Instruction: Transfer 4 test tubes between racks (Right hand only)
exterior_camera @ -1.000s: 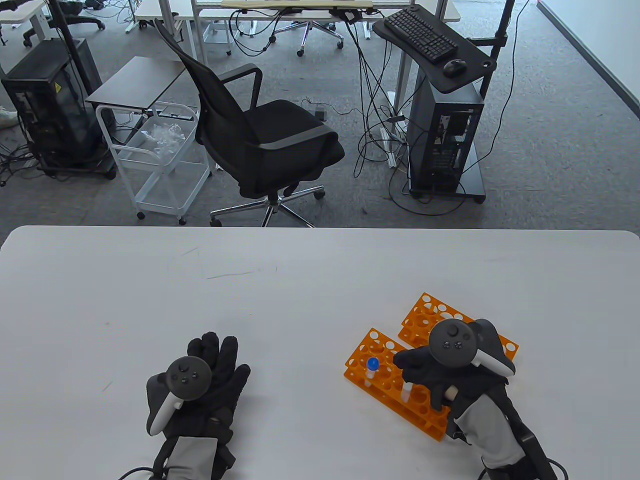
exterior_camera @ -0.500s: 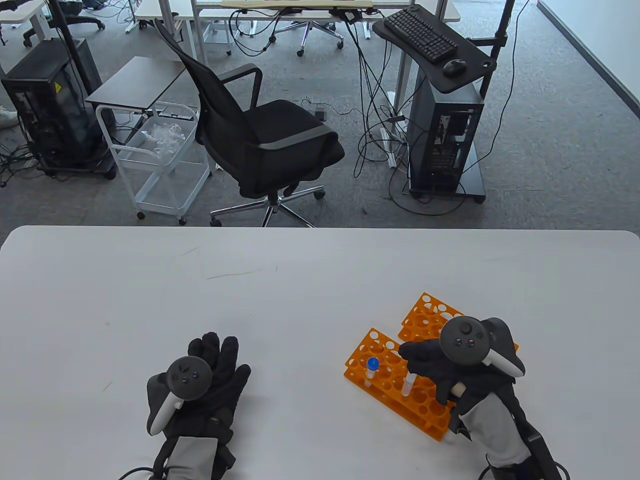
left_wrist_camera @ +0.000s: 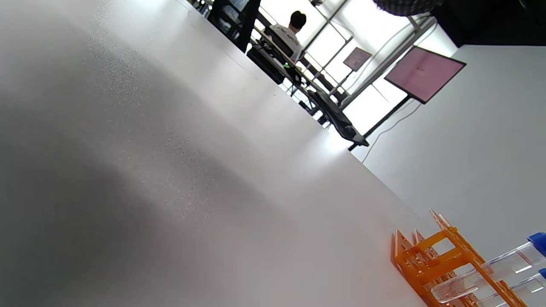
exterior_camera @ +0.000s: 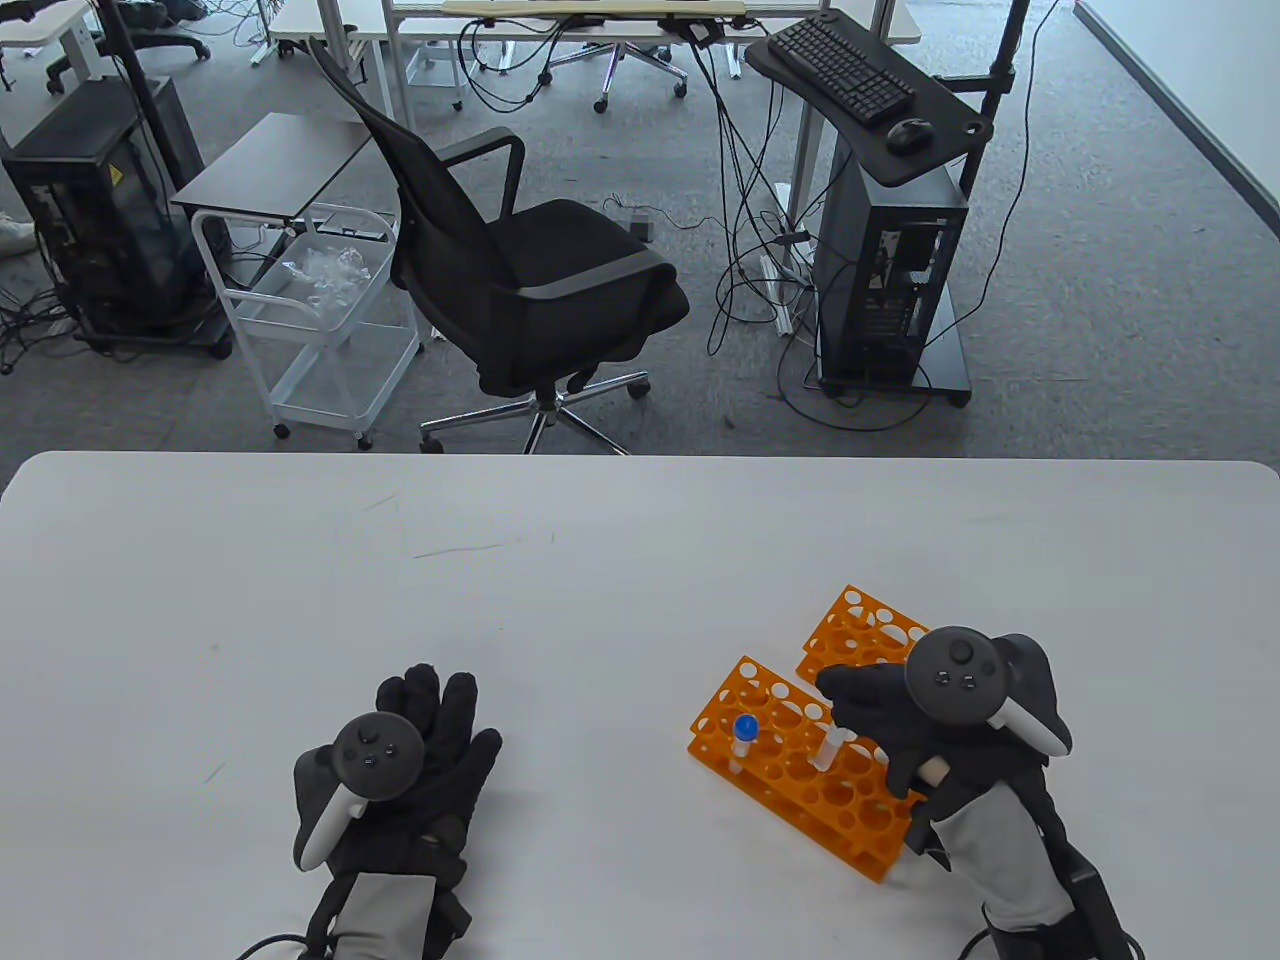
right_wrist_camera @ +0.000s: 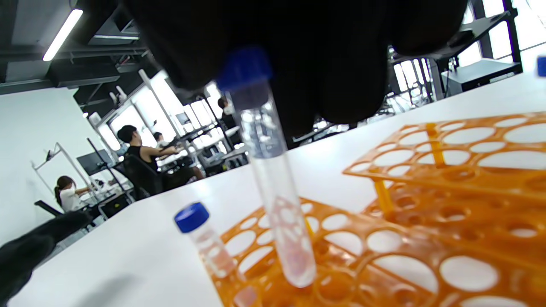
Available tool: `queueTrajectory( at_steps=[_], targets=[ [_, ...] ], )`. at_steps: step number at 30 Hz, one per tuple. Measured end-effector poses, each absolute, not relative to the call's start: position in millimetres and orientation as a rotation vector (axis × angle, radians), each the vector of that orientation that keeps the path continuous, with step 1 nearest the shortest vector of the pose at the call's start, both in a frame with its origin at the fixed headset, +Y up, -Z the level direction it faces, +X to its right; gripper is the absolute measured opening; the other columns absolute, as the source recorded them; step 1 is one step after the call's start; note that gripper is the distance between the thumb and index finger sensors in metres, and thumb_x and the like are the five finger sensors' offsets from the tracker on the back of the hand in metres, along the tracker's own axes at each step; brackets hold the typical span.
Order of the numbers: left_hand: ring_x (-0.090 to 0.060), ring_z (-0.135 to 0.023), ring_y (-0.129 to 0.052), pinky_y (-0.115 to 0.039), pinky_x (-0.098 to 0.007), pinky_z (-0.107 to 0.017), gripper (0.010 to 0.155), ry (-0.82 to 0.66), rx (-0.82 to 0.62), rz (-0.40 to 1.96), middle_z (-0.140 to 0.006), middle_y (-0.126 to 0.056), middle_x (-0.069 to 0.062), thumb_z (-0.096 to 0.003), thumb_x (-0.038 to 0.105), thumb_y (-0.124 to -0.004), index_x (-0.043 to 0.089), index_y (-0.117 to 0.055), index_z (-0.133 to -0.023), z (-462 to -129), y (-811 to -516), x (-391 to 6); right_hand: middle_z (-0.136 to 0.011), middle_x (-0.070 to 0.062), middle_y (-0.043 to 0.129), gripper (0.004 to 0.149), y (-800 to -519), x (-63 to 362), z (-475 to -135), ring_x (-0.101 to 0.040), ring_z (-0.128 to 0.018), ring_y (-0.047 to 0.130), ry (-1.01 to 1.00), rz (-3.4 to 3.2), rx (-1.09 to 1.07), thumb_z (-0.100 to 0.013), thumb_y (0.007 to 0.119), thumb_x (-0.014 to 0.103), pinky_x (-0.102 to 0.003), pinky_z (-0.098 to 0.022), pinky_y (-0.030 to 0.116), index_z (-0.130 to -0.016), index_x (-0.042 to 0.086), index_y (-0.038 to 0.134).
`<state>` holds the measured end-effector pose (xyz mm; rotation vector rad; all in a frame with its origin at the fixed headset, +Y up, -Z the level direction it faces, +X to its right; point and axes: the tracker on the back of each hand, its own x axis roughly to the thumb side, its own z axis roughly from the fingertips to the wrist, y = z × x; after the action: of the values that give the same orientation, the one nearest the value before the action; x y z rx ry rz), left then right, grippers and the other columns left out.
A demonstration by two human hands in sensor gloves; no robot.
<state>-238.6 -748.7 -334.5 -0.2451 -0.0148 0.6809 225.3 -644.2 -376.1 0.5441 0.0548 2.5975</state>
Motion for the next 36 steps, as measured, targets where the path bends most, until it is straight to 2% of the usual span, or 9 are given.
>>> queueTrajectory(
  at_steps=[19, 36],
  targets=[
    [-0.009, -0.102, 0.024, 0.015, -0.04, -0.076, 0.067, -0.022, -0.244, 0.68, -0.115, 0.012, 0.018, -0.0571, 0.065, -0.048, 0.049, -0.014, -0.113, -335, -749, -238, -0.085, -0.02, 0.091, 0.047, -639, 253, -380, -0.046, -0.075, 0.084, -0.194, 2.598, 0.412, -0.048, 0.079, 0.024, -0.067, -0.06, 0.059, -0.093, 0.01, 0.08],
    [-0.009, -0.102, 0.024, 0.015, -0.04, -0.076, 0.068, -0.029, -0.251, 0.677, -0.115, 0.012, 0.018, -0.0571, 0.065, -0.047, 0.049, -0.014, -0.113, -335, -749, -236, -0.088, -0.019, 0.089, 0.047, -653, 264, -389, -0.046, -0.077, 0.083, -0.338, 2.671, 0.322, -0.048, 0.078, 0.023, -0.067, -0.061, 0.058, -0.094, 0.011, 0.079]
  ],
)
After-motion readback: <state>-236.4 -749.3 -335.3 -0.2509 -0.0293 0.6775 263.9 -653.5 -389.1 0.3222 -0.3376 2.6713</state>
